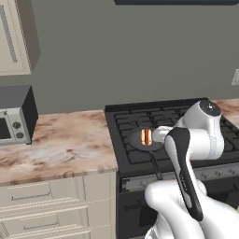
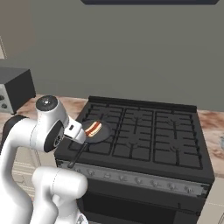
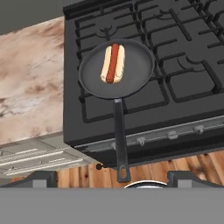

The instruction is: Place the cold items (eggplant and orange) from the fridge in one tupperware on the dining counter. Place the warm items (hot dog and kebab skewer) in the stove area in another tupperware.

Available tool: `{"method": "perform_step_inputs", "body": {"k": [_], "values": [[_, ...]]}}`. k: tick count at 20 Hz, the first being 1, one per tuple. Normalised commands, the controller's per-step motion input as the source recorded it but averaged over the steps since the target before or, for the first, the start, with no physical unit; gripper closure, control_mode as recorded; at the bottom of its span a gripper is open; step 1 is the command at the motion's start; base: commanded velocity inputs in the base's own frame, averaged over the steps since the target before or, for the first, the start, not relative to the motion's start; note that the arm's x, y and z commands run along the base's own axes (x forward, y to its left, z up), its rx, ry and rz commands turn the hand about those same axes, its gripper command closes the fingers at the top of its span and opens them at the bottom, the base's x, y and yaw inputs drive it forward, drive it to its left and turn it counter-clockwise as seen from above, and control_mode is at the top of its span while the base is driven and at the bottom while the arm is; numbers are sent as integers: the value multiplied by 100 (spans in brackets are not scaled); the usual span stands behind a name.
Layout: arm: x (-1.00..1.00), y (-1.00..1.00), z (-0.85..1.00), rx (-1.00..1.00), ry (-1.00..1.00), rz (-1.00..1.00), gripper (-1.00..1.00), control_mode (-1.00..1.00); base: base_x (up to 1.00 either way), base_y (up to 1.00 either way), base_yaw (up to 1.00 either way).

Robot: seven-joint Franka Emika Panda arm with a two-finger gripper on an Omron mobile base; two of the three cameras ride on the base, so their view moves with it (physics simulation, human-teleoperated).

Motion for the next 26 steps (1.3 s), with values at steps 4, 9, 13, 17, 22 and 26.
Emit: {"method": "perform_step_inputs", "body": {"k": [4, 9, 13, 17, 22, 26], "values": [[0, -1, 0, -3, -3, 0, -100, -100, 0, 0, 0], [27, -21, 0, -12, 0, 0, -100, -100, 0, 0, 0], [86, -49, 0, -5, 0, 3, -100, -100, 0, 0, 0], [100, -26, -3, 8, 0, 9, -100, -100, 0, 0, 0], [93, 23, -23, 6, 5, 0, -100, -100, 0, 0, 0], [66, 47, -32, 0, 22, -1, -100, -100, 0, 0, 0]]}}
